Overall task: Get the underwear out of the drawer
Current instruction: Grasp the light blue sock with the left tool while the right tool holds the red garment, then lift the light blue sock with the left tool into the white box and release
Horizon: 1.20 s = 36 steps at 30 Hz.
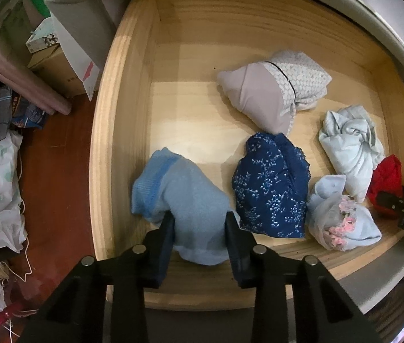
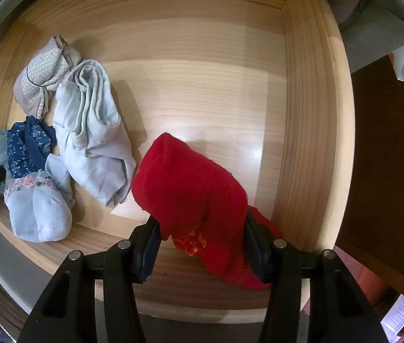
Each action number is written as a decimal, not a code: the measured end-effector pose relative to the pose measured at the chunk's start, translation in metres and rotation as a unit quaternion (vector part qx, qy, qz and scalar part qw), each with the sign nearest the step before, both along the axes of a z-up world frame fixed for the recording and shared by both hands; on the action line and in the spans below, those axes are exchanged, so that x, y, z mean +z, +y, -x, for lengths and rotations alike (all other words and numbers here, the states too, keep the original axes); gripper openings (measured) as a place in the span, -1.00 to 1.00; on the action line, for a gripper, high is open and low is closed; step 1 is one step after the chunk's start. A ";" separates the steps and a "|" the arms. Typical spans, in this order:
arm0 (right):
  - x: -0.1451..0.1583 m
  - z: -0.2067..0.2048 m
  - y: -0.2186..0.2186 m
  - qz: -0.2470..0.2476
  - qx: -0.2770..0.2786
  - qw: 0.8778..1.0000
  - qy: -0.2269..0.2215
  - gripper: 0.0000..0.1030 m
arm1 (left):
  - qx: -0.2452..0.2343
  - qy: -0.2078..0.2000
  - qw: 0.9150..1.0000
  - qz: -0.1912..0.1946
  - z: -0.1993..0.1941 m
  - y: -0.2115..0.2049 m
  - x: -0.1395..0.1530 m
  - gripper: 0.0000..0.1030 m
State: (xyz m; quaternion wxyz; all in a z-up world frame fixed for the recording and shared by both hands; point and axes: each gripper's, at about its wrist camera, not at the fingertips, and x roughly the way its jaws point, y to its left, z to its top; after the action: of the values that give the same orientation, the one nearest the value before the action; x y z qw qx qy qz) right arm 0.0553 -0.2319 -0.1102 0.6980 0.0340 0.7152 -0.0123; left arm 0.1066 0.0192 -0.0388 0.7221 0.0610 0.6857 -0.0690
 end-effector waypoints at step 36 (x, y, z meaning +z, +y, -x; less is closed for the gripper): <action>-0.002 0.010 0.006 0.019 0.003 1.000 -0.019 -0.08 | -0.010 -0.127 0.991 0.048 0.004 0.004 0.129 -0.38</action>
State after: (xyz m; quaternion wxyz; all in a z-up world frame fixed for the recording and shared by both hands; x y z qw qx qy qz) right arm 0.0457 -0.2255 -0.1119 0.7118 0.0185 0.7017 -0.0235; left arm 0.1023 0.0237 0.0902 0.8048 0.0418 0.5834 -0.1011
